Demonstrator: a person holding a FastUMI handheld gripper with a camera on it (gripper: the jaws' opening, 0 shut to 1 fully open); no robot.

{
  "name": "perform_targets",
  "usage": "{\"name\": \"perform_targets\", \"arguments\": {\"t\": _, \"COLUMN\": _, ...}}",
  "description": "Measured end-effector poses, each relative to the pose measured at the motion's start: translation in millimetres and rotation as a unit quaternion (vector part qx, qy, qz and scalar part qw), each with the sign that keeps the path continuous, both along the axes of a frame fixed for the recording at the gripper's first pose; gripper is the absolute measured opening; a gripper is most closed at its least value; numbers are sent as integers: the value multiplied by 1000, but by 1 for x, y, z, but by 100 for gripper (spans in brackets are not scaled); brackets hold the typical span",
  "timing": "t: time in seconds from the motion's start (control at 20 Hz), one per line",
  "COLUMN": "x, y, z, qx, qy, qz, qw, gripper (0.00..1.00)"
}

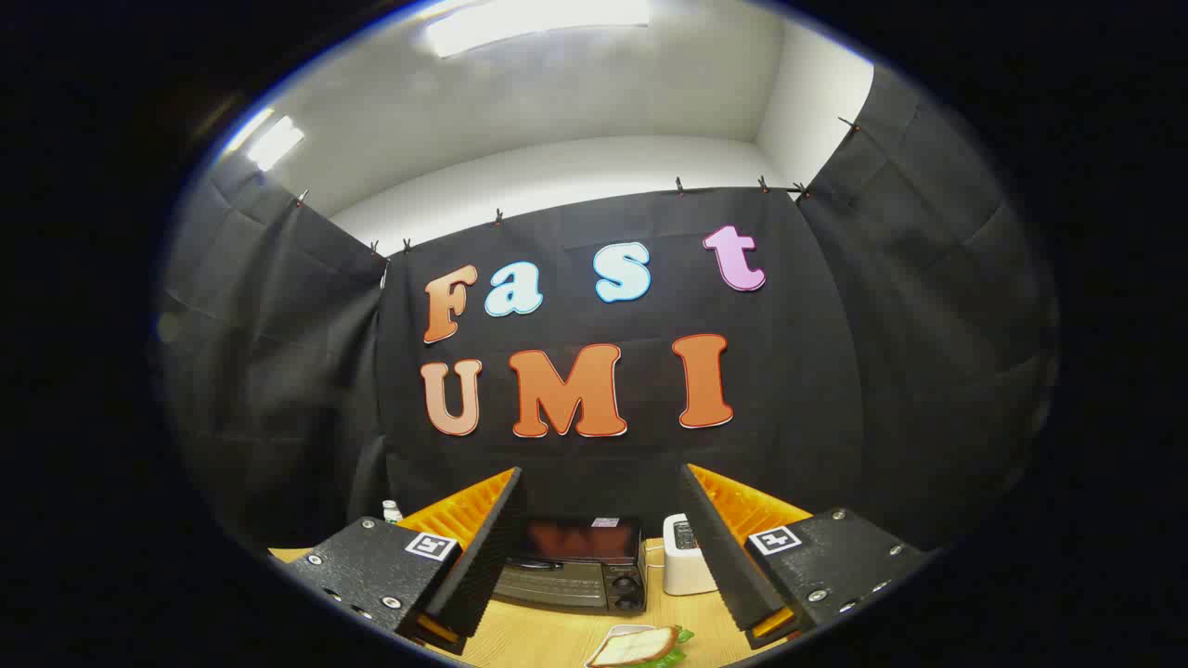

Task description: Open the toaster oven, put the food inside, and close the toaster oven door.

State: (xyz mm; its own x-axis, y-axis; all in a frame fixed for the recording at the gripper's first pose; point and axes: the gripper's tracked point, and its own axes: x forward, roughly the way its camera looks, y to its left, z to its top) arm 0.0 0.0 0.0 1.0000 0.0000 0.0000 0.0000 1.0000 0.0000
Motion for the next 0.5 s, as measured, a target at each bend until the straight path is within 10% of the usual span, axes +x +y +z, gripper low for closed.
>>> {"name": "perform_targets", "arguments": {"t": 0.5, "x": 4, "y": 7, "z": -23, "qx": 11, "qy": 29, "qz": 10, "qw": 999, "gripper": 98}}
